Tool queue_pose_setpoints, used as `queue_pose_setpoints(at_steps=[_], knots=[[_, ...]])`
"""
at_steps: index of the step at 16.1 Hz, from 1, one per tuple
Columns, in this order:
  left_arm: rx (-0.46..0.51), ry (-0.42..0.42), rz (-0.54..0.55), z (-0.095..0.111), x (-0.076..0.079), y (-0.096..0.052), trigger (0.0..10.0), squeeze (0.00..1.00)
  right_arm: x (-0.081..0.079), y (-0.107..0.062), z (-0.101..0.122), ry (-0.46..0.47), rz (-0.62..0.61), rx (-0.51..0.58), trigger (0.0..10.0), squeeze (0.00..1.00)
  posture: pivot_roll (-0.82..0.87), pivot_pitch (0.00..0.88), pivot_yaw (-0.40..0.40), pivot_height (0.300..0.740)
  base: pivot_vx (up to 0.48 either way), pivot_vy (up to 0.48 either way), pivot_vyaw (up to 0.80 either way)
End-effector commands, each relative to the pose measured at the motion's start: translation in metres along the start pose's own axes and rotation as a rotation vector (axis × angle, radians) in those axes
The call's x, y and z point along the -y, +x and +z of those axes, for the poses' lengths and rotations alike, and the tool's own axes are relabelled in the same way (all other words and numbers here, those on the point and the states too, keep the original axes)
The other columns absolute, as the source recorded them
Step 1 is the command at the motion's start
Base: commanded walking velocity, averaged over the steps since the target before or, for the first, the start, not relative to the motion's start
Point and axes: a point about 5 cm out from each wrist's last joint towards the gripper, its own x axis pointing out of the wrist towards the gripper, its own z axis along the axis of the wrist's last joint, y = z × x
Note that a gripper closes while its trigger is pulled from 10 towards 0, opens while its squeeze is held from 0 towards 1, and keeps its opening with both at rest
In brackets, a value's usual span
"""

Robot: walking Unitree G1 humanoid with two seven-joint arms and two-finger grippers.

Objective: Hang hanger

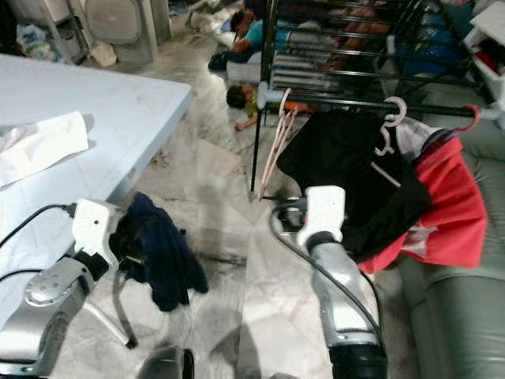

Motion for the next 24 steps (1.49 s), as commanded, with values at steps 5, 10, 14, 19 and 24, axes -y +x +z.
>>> queue_pose_setpoints(at_steps=[5, 10, 14, 19, 24], knots=[[-0.033, 0.078, -0.232, 0.003, 0.031, -0.004, 10.0, 0.0, -0.001, 0.002, 0.006, -0.005, 0.024, -0.012, 10.0, 0.0, 0.03, 0.077, -0.034, 0.74, 0.0, 0.0, -0.76], [0.044, 0.267, -0.368, 0.025, 0.035, -0.002, 10.0, 0.0, 0.007, 0.006, 0.011, -0.015, -0.002, -0.011, 10.0, 0.0, 0.02, 0.085, -0.045, 0.74, 0.0, 0.0, -0.78], [-0.039, 0.37, -0.451, 0.01, 0.026, -0.007, 10.0, 0.0, 0.007, 0.009, 0.015, -0.033, -0.018, 0.008, 10.0, 0.0, 0.02, 0.083, -0.038, 0.74, 0.0, 0.0, -0.78], [-0.011, 0.419, -0.335, 0.015, 0.014, 0.003, 10.0, 0.0, 0.006, 0.011, 0.015, -0.021, -0.025, 0.016, 10.0, 0.0, 0.02, 0.081, -0.037, 0.74, 0.0, 0.0, -0.73], [0.071, 0.306, -0.12, 0.025, -0.001, 0.016, 10.0, 0.0, 0.005, 0.015, 0.018, -0.029, -0.017, 0.03, 10.0, 0.0, 0.02, 0.07, -0.038, 0.74, 0.0, 0.0, 0.0]])
